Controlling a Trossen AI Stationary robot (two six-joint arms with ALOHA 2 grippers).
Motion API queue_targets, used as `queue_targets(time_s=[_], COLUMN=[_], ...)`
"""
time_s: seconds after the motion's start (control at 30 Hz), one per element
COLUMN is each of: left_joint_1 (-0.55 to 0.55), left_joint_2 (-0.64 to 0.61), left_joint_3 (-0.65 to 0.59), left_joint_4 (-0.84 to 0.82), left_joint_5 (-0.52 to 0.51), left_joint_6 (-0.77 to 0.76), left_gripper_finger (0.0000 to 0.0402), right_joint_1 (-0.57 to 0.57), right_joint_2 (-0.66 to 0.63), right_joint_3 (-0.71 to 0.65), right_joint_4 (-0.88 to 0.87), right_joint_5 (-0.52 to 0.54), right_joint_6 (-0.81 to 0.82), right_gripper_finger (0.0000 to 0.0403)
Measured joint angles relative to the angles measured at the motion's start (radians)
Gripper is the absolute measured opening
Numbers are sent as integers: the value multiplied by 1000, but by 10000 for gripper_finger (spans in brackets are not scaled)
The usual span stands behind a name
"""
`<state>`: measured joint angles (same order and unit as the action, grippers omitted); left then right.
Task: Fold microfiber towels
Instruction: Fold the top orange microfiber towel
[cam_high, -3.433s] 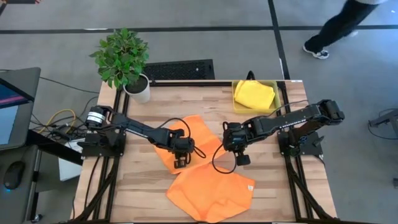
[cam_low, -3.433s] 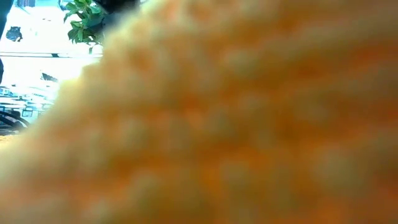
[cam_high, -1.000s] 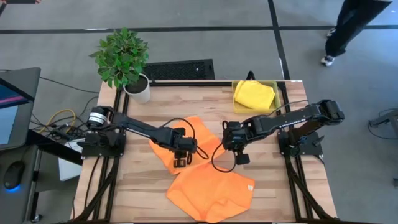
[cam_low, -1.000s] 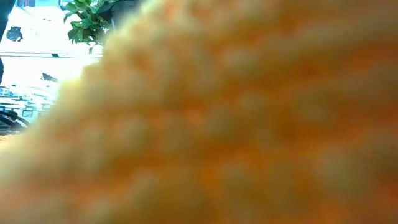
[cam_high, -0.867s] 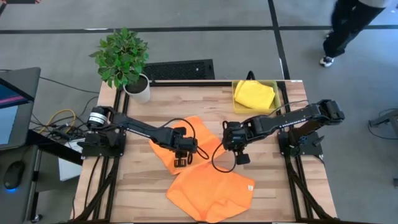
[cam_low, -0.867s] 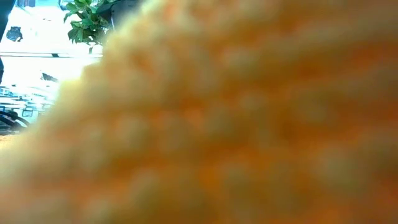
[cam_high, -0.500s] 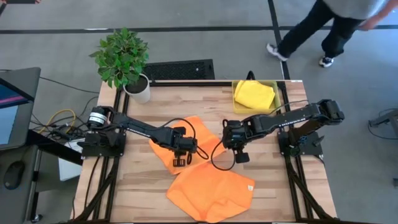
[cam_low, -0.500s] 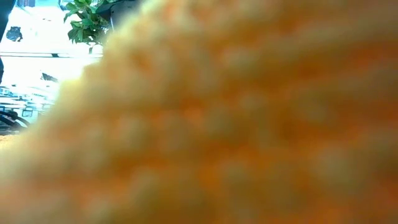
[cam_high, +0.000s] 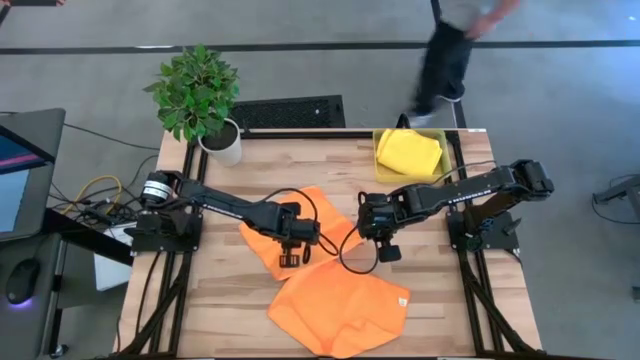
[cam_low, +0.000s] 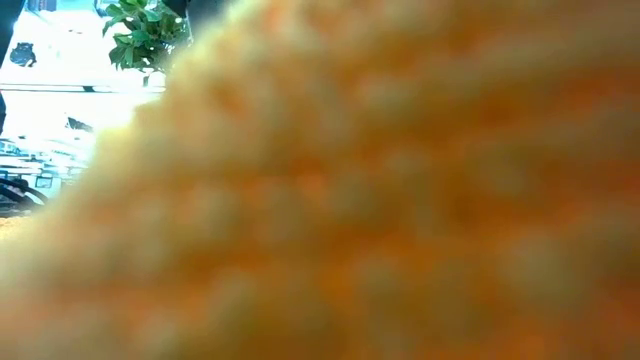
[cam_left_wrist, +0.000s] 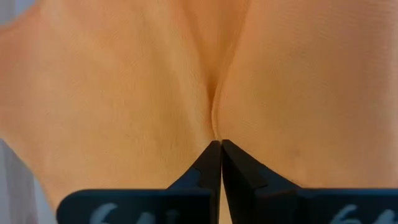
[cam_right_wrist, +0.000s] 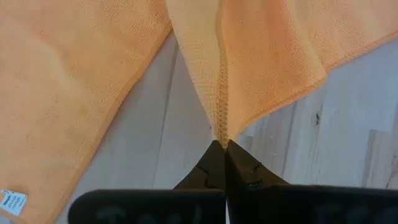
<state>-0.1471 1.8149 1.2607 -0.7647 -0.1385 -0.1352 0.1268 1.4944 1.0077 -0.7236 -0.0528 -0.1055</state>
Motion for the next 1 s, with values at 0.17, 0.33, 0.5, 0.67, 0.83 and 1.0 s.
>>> queue_targets(time_s=[0.17,0.33,0.5,0.67,0.83,1.0], left_joint_1=[-16,-51,-98,-179,-277,-372], left_joint_2=[0,0,0,0,0,1], left_joint_3=[44,107,169,194,194,194], left_joint_4=[-45,-105,-157,-148,-93,-51], left_joint_5=[26,28,69,91,90,18], left_joint_6=[-23,-87,-204,-381,-610,-845], left_gripper_finger=[0,0,0,0,0,0], right_joint_1=[0,0,0,4,3,9], right_joint_2=[0,-1,-2,-2,-3,-3], right_joint_3=[0,0,0,0,0,0], right_joint_4=[-3,-11,-35,-53,-66,-64], right_joint_5=[0,0,-2,-2,-3,-3], right_joint_6=[-9,-38,-90,-162,-191,-191], right_gripper_finger=[8,8,8,8,8,8])
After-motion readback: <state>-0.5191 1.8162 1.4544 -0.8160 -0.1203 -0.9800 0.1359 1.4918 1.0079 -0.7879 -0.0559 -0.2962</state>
